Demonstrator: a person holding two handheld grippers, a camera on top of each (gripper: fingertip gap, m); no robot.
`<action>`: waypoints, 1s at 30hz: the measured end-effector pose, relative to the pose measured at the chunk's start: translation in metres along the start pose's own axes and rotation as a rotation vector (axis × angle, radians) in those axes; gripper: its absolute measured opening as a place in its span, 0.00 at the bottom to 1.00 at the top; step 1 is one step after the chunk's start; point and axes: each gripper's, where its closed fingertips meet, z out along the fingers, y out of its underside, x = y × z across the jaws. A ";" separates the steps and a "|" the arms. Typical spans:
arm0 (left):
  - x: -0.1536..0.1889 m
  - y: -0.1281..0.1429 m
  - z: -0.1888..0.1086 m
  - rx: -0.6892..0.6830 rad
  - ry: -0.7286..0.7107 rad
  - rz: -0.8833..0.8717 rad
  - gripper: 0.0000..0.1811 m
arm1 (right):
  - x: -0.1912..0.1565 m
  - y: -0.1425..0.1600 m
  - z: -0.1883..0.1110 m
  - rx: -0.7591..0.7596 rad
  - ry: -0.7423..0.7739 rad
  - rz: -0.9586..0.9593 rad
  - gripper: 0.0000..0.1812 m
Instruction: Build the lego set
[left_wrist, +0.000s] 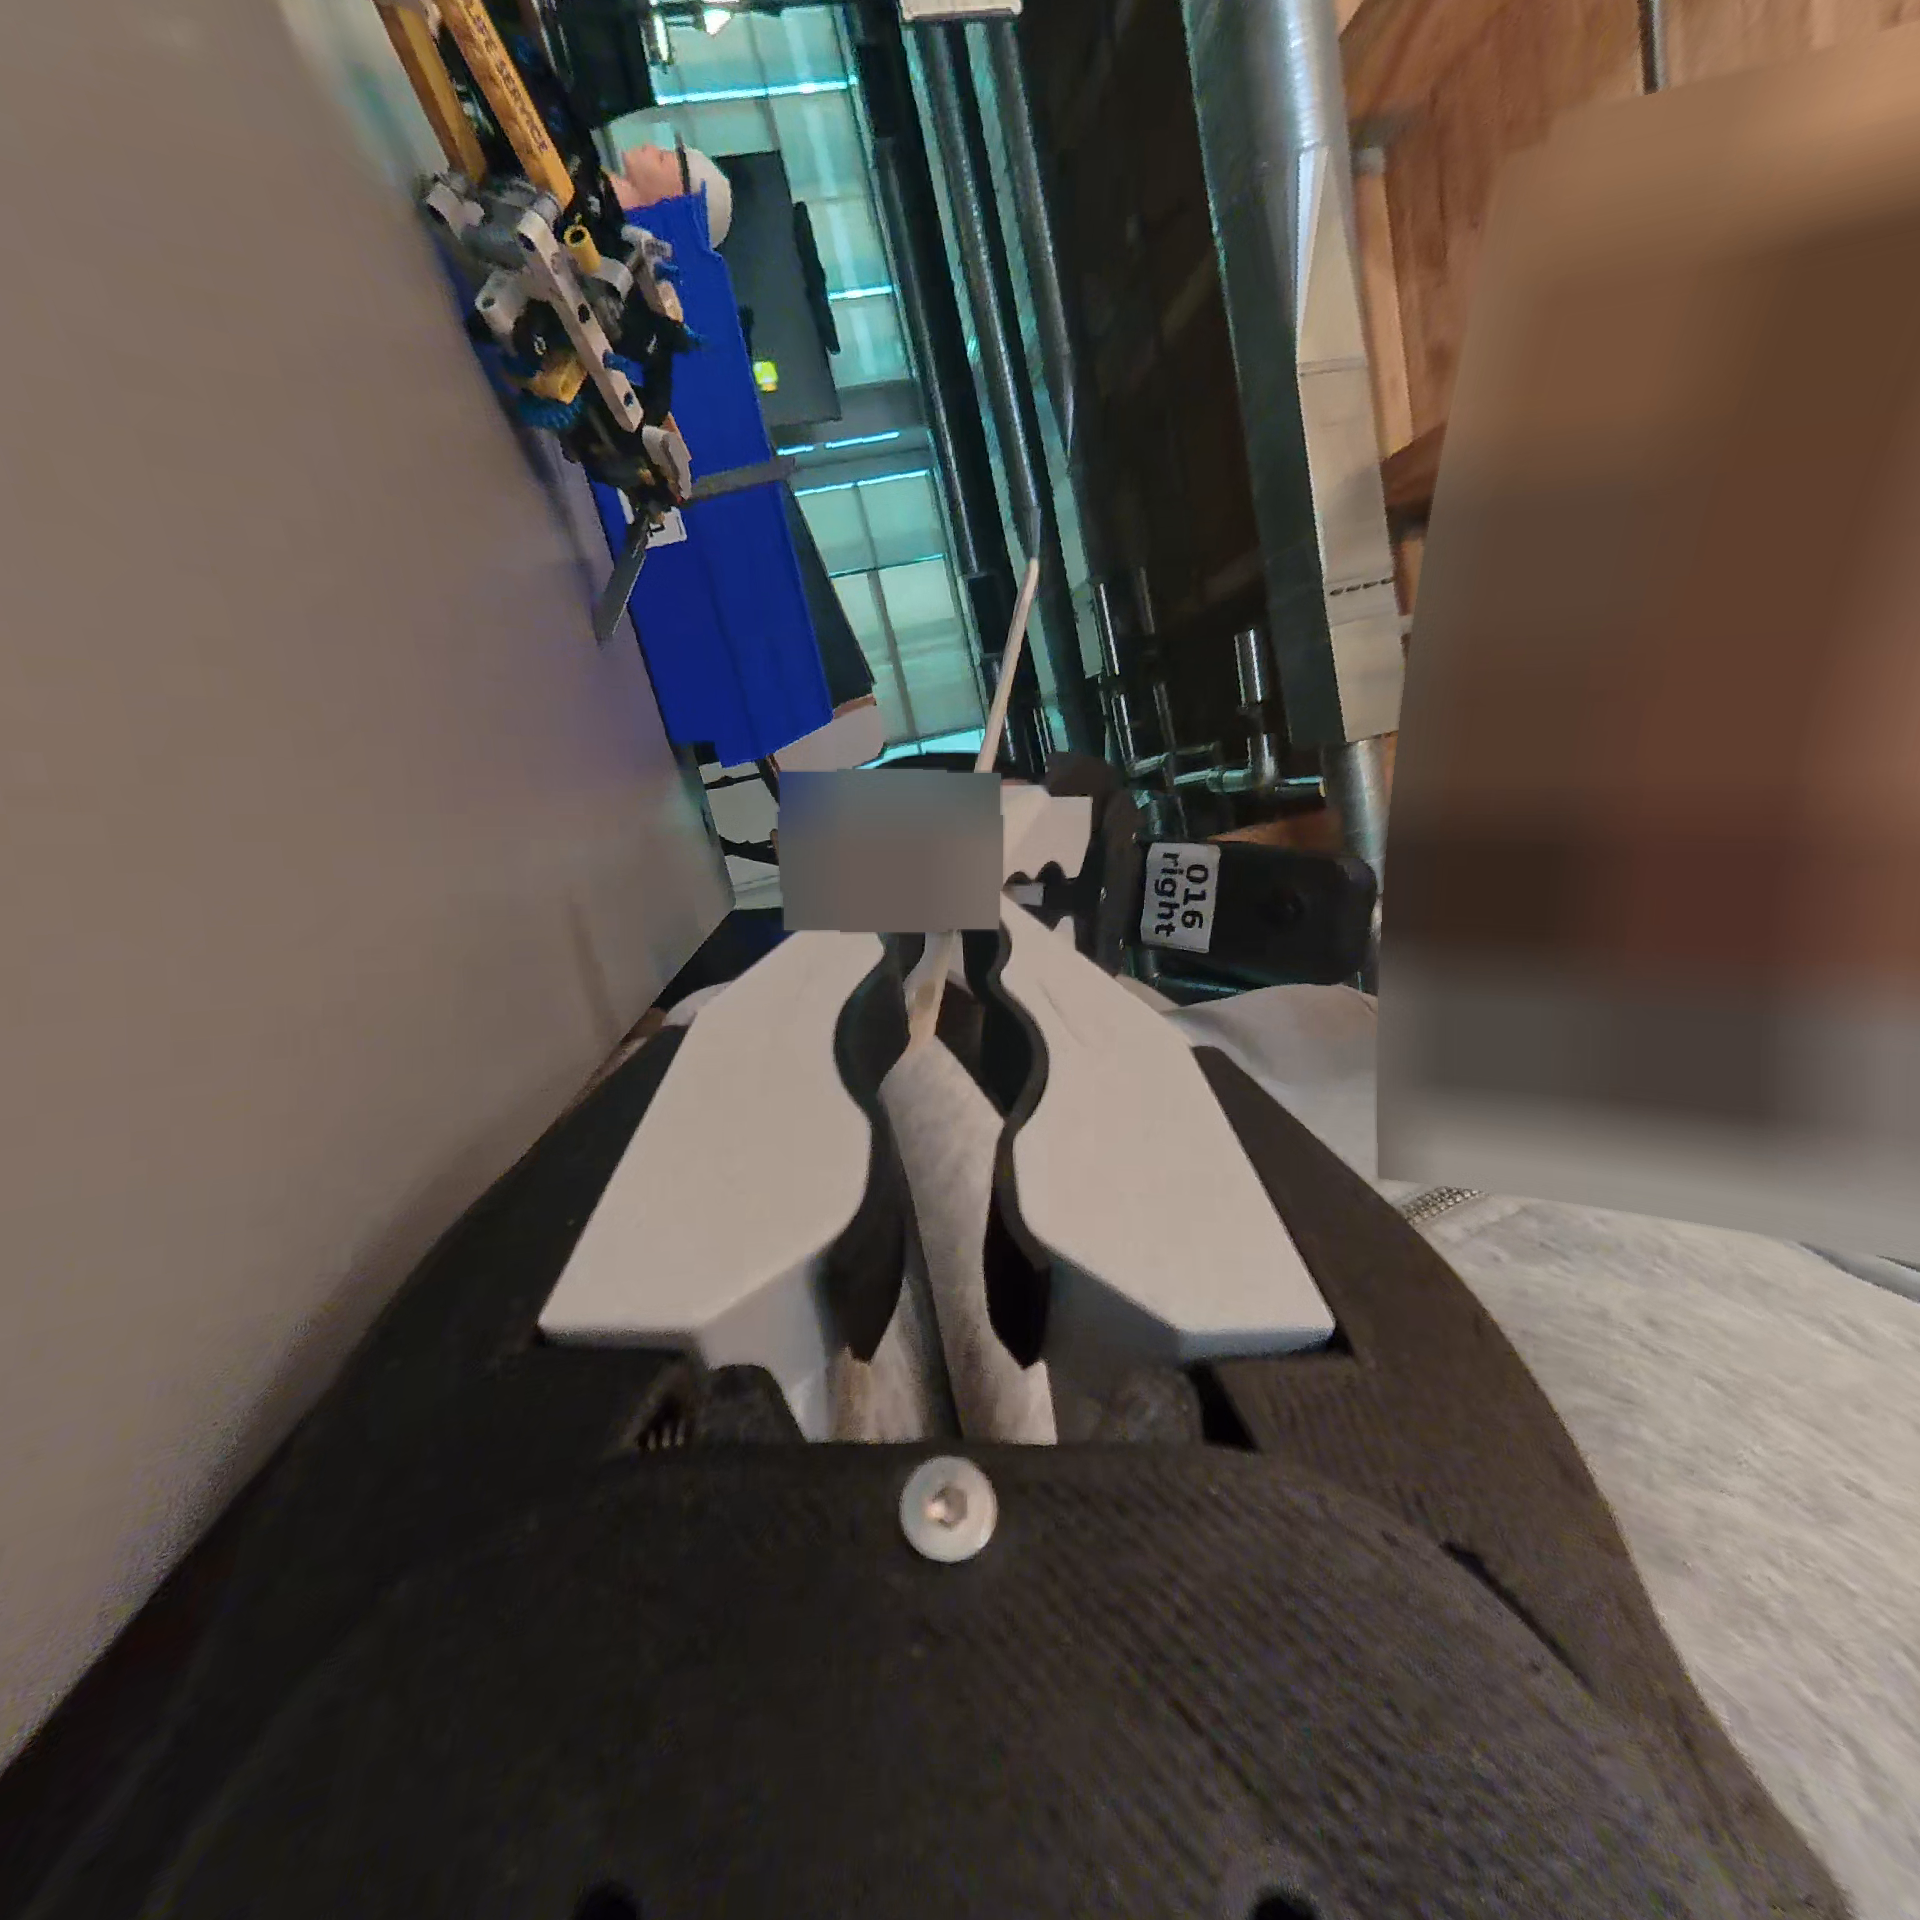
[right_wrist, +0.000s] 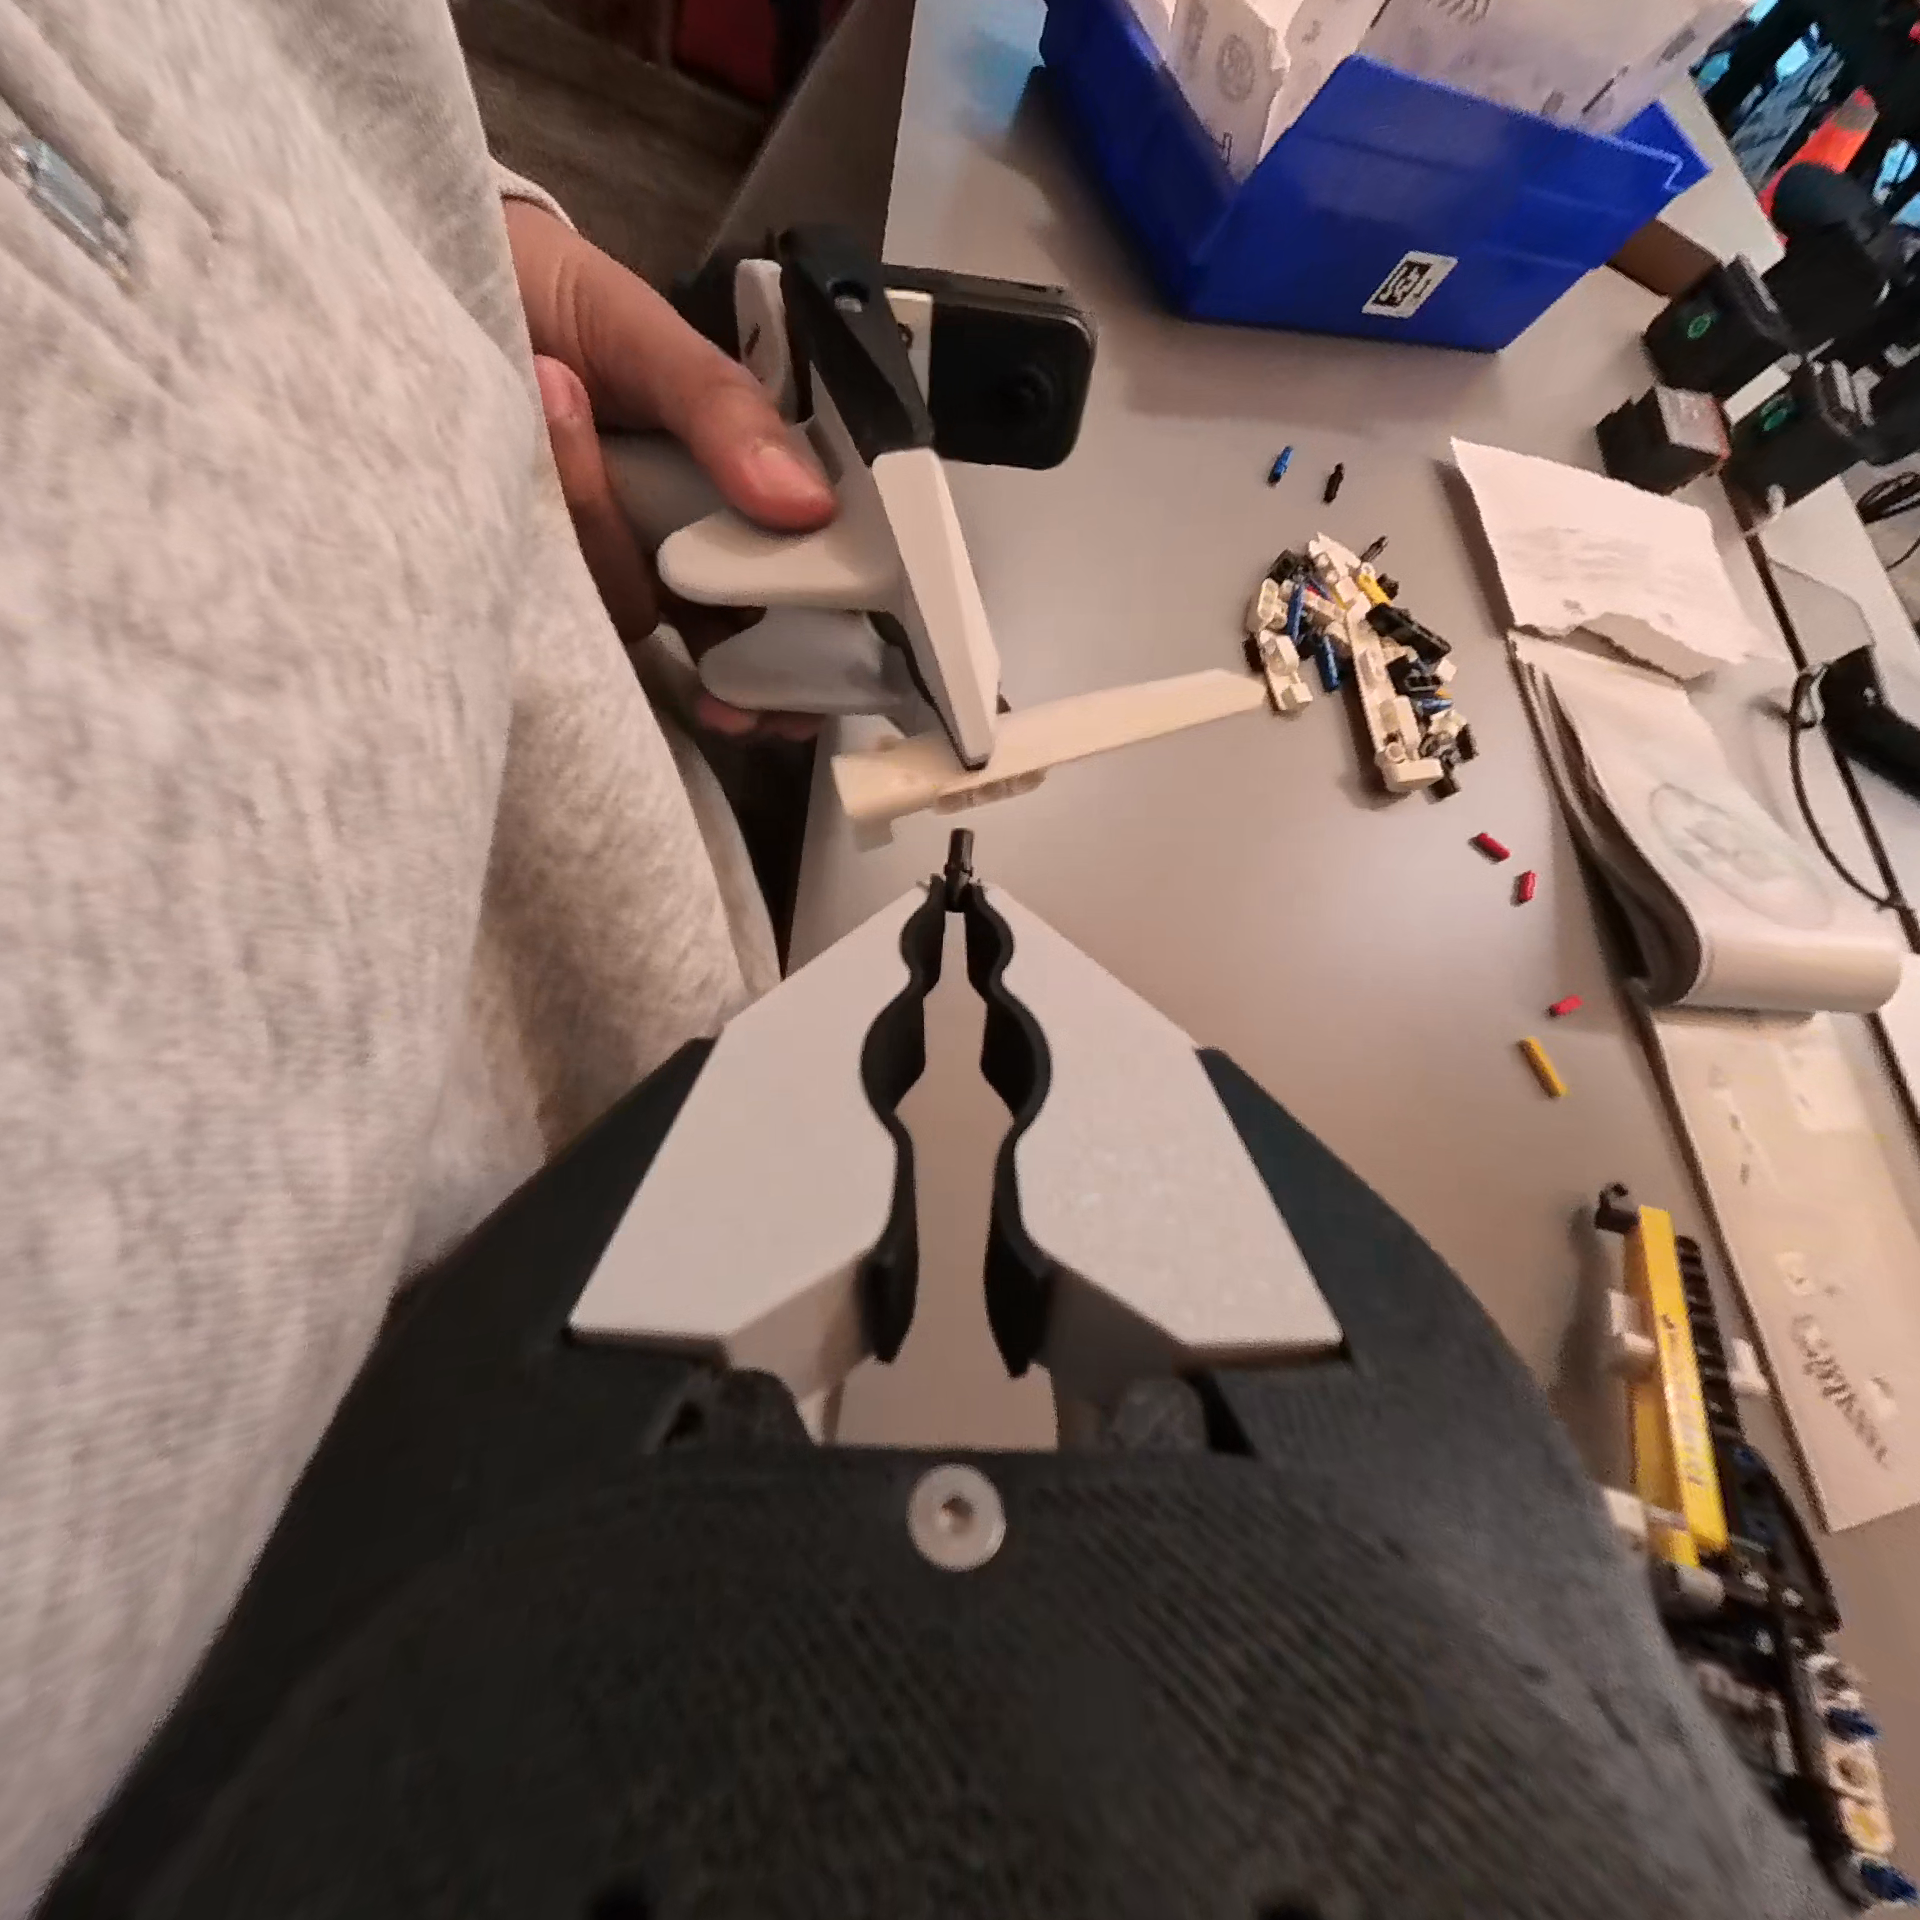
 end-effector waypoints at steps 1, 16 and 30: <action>0.000 0.001 0.002 -0.005 -0.005 0.003 0.02 | 0.001 -0.001 0.000 0.001 -0.002 -0.017 0.01; -0.012 0.003 0.009 -0.014 -0.112 0.006 0.03 | -0.002 0.008 0.001 -0.070 -0.032 -0.223 0.01; -0.010 0.008 0.014 -0.005 0.007 -0.121 0.03 | -0.006 0.007 -0.005 0.173 -0.283 0.432 0.01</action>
